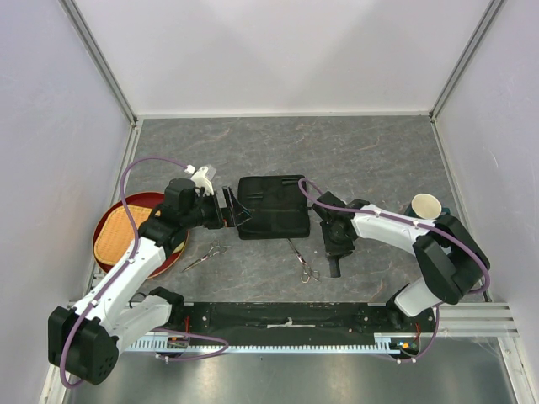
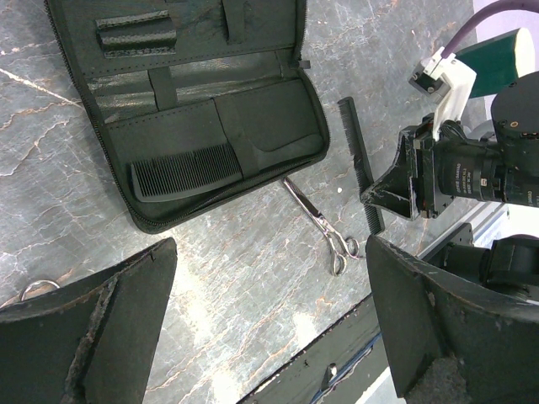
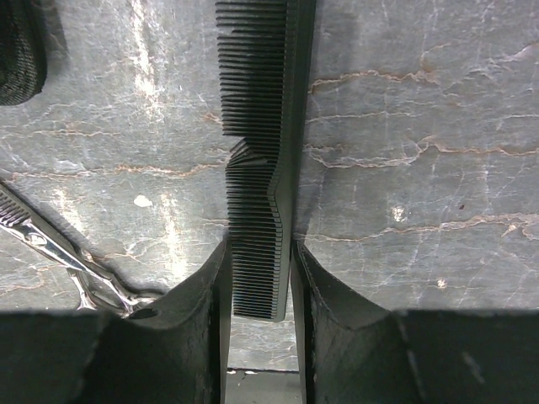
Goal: Sort the hair-cutting tools
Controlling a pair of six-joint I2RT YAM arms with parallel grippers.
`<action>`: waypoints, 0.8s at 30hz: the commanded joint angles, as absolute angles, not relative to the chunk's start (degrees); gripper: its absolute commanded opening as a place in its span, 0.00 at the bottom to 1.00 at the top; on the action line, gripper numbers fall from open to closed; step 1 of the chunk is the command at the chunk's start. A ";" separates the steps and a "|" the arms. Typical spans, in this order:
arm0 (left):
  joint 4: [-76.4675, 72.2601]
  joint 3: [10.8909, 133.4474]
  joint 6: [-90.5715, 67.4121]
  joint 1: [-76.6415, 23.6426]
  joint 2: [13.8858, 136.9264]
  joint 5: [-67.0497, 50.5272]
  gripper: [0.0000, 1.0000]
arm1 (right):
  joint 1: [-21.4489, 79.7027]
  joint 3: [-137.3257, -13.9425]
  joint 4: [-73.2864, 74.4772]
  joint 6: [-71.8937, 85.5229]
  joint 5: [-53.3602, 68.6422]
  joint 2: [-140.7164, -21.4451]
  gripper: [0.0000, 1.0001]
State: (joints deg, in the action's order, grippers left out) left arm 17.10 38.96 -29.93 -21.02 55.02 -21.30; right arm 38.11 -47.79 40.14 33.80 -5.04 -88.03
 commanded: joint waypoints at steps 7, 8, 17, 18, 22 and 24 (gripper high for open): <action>15.38 38.67 -30.23 -21.18 54.75 -21.97 0.99 | 38.23 -49.66 43.06 33.93 -7.56 -84.99 0.36; 15.29 38.58 -30.23 -21.09 54.67 -21.97 0.99 | 38.23 -50.18 43.24 33.93 -7.73 -84.47 0.36; 15.21 38.58 -30.24 -21.09 54.76 -22.32 0.99 | 38.23 -50.98 43.77 33.58 -7.30 -83.76 0.44; 15.29 38.50 -30.32 -21.09 54.67 -22.32 0.99 | 38.32 -50.89 43.77 33.23 -6.95 -83.67 0.48; 15.21 38.58 -30.32 -21.09 54.58 -22.41 0.99 | 38.23 -50.36 44.29 32.61 -5.01 -84.46 0.54; 15.21 38.50 -30.32 -21.09 54.58 -22.41 0.99 | 38.23 -50.27 44.56 32.17 -3.44 -85.51 0.57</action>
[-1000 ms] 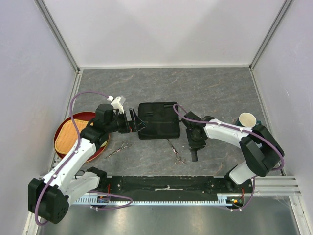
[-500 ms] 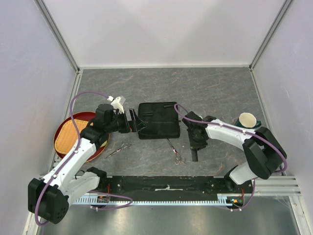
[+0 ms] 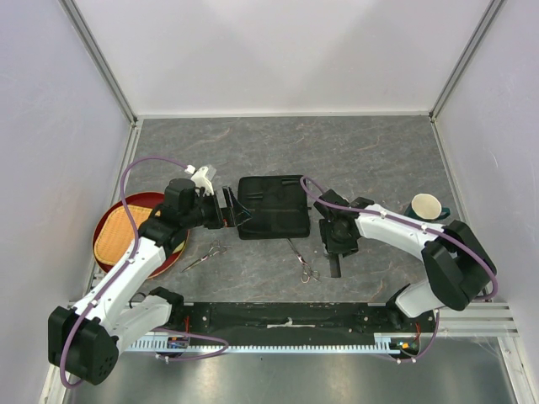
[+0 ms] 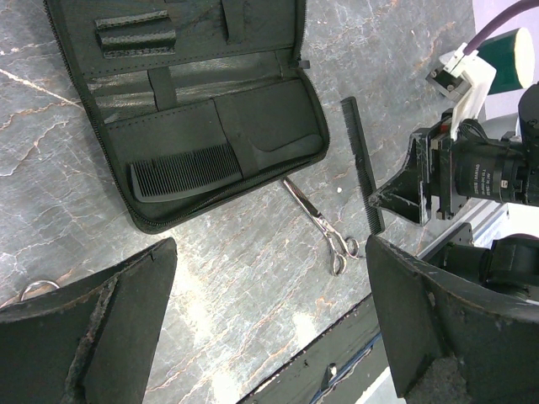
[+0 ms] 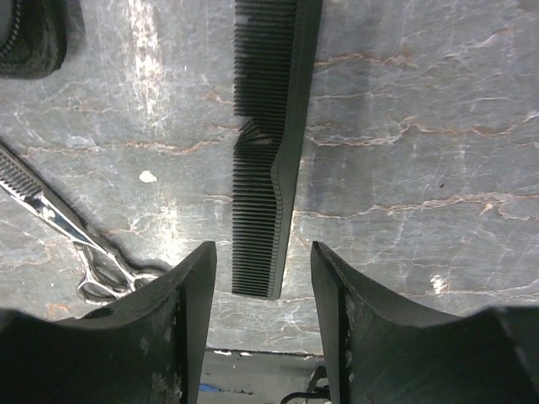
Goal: Sort the hair-cutting tools
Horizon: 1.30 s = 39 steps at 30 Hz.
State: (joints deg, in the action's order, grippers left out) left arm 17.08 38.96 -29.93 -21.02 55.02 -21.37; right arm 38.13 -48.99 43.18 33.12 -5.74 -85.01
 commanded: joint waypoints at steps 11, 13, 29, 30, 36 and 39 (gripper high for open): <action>15.03 38.41 -30.32 -21.09 54.67 -22.15 0.99 | 38.32 -49.66 44.56 31.46 -2.64 -90.17 0.56; 15.12 38.58 -30.24 -21.09 54.67 -22.15 0.99 | 38.23 -49.48 43.95 31.55 -2.64 -90.88 0.55; 15.47 38.85 -29.97 -21.09 55.28 -21.88 0.99 | 38.23 -48.69 42.54 31.64 -3.78 -93.43 0.37; 15.56 39.02 -30.06 -21.09 55.28 -21.88 0.99 | 38.32 -48.78 42.71 31.81 -4.13 -93.25 0.37; 15.56 38.94 -29.97 -21.09 55.28 -21.88 0.99 | 38.23 -50.71 44.20 31.90 -5.71 -91.50 0.36; 15.56 38.94 -29.88 -21.09 55.37 -21.97 0.99 | 38.23 -51.76 45.08 31.90 -6.33 -90.53 0.36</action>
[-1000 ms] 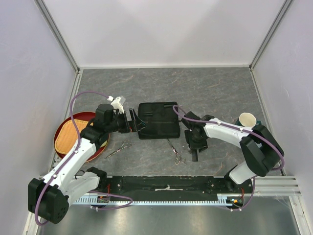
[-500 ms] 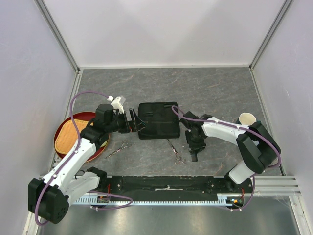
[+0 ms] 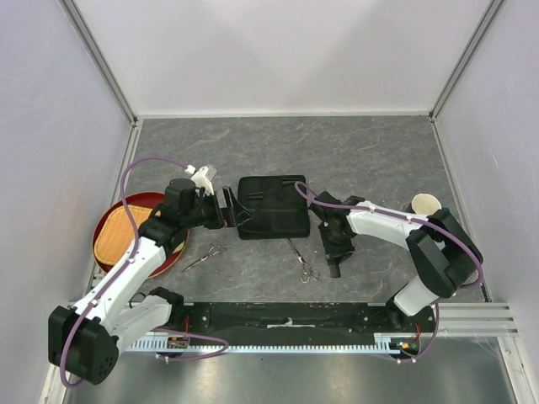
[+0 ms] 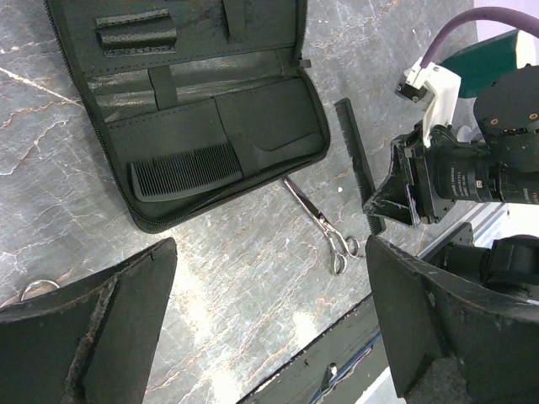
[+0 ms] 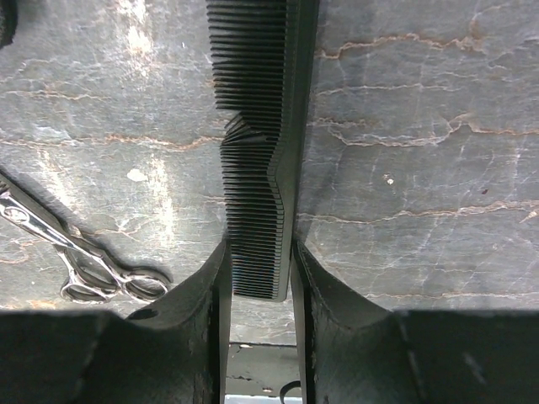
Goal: Sort the hair-cutting tools
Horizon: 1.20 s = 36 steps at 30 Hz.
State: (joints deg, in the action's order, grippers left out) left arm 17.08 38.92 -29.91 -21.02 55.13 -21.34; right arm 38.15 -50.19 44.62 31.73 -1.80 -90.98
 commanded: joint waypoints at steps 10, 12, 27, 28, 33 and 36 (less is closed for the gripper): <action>15.56 38.94 -29.97 -21.09 55.37 -21.97 0.99 | 38.23 -53.79 46.41 32.43 -6.94 -88.51 0.37; 15.56 39.02 -30.06 -21.09 55.37 -22.06 0.99 | 38.23 -54.05 46.49 32.43 -7.03 -88.16 0.37; 14.50 38.94 -30.32 -21.09 55.99 -24.17 0.99 | 38.23 -59.23 48.43 32.52 -6.15 -85.26 0.38; 14.50 39.02 -30.50 -21.09 56.07 -24.52 0.99 | 38.23 -59.59 48.43 32.43 -5.89 -84.99 0.37; 13.10 39.02 -31.37 -21.09 56.77 -25.40 0.99 | 38.23 -62.40 47.55 32.78 -3.17 -83.50 0.37; 11.17 38.67 -32.52 -21.09 57.48 -27.41 0.99 | 38.23 -63.28 45.18 33.40 -0.28 -82.53 0.37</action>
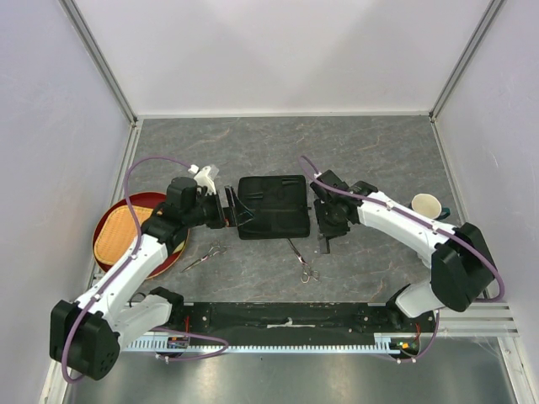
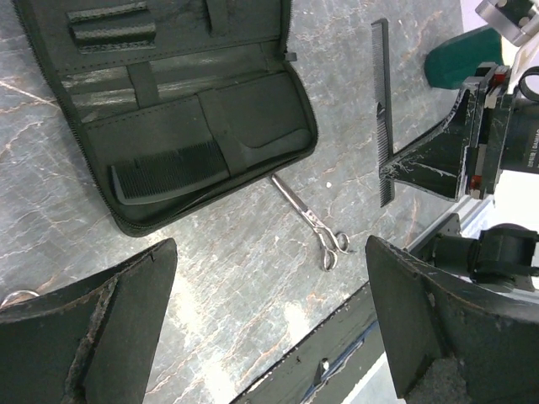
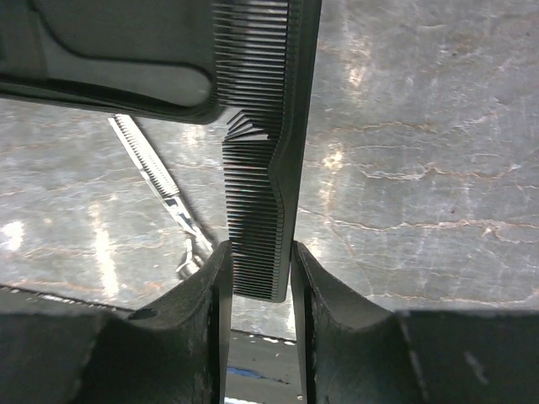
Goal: Sort the hair-cutting tools
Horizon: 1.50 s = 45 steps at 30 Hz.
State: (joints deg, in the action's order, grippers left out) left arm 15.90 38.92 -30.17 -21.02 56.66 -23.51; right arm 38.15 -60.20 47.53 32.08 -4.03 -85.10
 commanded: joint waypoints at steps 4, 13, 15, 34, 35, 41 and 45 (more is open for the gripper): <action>4.24 36.04 -36.37 -21.09 58.97 -31.46 0.98 | 38.41 -63.37 39.92 34.36 4.39 -81.21 0.37; -9.59 35.24 -41.57 -22.32 65.55 -35.51 0.95 | 40.25 -63.46 32.78 34.81 8.27 -81.64 0.36; -9.32 35.86 -41.22 -22.59 66.70 -35.07 0.94 | 40.25 -62.85 33.22 34.45 6.25 -82.26 0.37; -4.57 35.51 -39.38 -23.12 66.88 -30.59 0.92 | 42.36 -61.26 32.43 27.16 0.61 -95.27 0.70; -4.48 35.51 -39.20 -23.12 66.88 -30.59 0.93 | 42.45 -61.17 32.26 27.07 0.70 -95.62 0.70; -3.87 35.42 -38.85 -23.12 67.24 -30.50 0.92 | 43.24 -61.17 32.34 26.19 0.35 -98.70 0.70; -3.43 35.60 -38.76 -23.12 67.24 -30.15 0.92 | 44.29 -61.17 32.61 26.63 -2.19 -99.93 0.66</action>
State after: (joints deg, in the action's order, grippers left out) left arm -3.29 33.91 -39.64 -22.92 67.57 -31.11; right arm 43.20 -61.23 33.43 27.11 0.69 -98.94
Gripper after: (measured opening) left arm 0.927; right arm 0.683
